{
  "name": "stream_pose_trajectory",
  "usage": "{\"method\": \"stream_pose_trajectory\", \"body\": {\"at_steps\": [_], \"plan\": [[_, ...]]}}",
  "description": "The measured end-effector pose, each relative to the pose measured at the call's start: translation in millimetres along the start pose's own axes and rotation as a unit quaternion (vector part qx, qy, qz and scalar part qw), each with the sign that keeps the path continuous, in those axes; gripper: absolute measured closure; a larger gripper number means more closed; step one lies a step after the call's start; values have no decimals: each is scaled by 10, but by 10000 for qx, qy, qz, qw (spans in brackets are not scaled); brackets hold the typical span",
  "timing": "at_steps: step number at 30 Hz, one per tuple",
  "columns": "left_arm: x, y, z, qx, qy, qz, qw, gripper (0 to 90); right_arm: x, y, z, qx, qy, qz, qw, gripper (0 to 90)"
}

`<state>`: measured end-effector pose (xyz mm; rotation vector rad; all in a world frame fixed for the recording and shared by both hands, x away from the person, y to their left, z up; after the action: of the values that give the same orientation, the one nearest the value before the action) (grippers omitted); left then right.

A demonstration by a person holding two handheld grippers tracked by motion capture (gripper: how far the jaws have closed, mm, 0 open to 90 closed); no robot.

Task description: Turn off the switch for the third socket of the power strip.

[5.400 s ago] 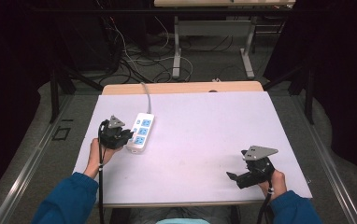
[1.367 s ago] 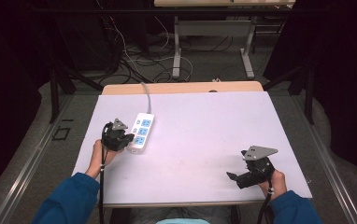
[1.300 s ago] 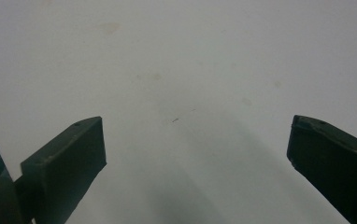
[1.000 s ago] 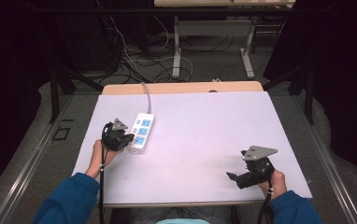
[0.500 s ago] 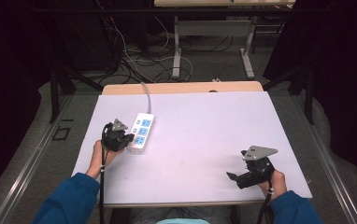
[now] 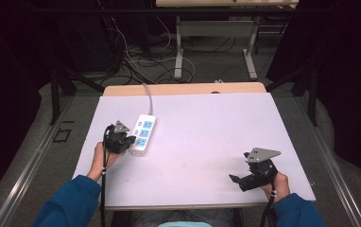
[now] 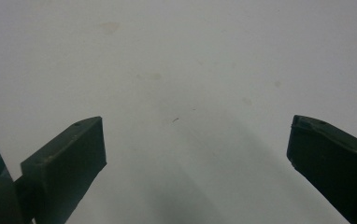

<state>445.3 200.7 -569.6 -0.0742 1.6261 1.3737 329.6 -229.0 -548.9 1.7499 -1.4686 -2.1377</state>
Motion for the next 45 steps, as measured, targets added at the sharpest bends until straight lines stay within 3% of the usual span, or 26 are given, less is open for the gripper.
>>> {"method": "stream_pose_trajectory", "body": {"at_steps": [45], "plan": [[-3, 0, -8, -8, 1, -33, 10000, 900, 1, 4, 7, 6, -58, 13, 10000, 41]]}}
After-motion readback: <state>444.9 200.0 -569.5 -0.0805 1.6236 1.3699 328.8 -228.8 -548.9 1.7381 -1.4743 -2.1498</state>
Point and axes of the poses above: each handheld gripper's, and its own axes: y roughly backward along the jaws, x roughly out of its underside, z roughly to its left, the point moved 5 cm from there along -y, roughly forward along the jaws, and after that the axes turned 2 degrees about -x, right-handed, at the moved point
